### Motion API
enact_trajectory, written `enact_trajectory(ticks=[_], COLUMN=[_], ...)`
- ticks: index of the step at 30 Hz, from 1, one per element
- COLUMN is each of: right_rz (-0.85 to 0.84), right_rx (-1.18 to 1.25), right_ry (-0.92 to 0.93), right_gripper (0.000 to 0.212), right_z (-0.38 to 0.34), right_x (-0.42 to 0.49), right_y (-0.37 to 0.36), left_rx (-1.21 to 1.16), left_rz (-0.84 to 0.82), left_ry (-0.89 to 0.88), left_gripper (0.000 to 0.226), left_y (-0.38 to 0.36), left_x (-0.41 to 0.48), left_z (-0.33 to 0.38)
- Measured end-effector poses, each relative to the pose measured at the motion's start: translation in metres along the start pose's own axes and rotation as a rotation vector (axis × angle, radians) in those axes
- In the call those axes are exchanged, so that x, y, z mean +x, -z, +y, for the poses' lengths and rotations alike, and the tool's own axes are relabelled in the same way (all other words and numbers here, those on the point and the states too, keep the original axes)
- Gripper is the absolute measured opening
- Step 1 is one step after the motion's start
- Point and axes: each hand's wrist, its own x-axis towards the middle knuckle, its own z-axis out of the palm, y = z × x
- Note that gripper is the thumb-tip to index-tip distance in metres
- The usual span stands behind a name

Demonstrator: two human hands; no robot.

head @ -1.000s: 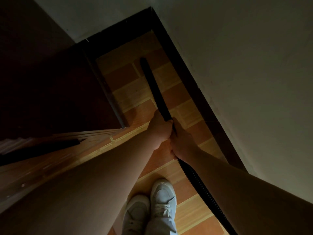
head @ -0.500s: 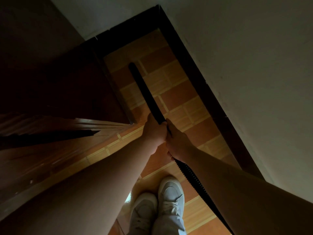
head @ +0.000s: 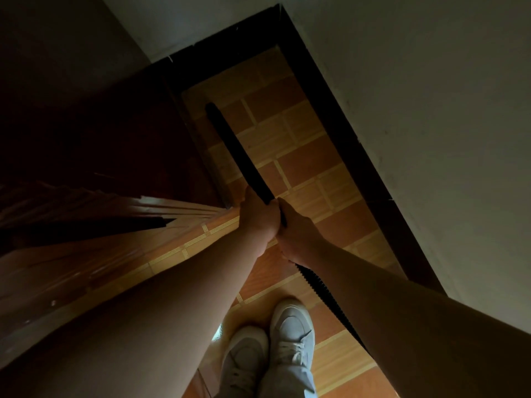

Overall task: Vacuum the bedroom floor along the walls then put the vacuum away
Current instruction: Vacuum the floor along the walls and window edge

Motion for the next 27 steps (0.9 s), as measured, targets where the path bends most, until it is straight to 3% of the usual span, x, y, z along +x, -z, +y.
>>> enact_trajectory(ticks=[10, 17, 24, 27], right_rz=[0.011, 0.003, -0.002, 0.040], right_rx=[-0.002, -0.071, -0.035, 0.028], right_ry=[0.011, 0.031, 0.052, 0.023], right_gripper=[0.054, 0.061, 0.051, 0.054], right_z=[0.002, -0.011, -0.025, -0.027], right_x=[0.003, 0.016, 0.036, 0.041], right_y=[0.001, 0.005, 0.006, 0.008], left_rx=[0.009, 0.030, 0.038, 0.006], left_rz=[0.027, 0.066, 0.088, 0.042], left_ry=[-0.039, -0.044, -0.005, -0.016], left_gripper=[0.062, 0.047, 0.061, 0.056], left_y=[0.002, 0.007, 0.013, 0.014], left_x=[-0.004, 0.005, 0.022, 0.025], left_z=[0.003, 0.018, 0.030, 0.039])
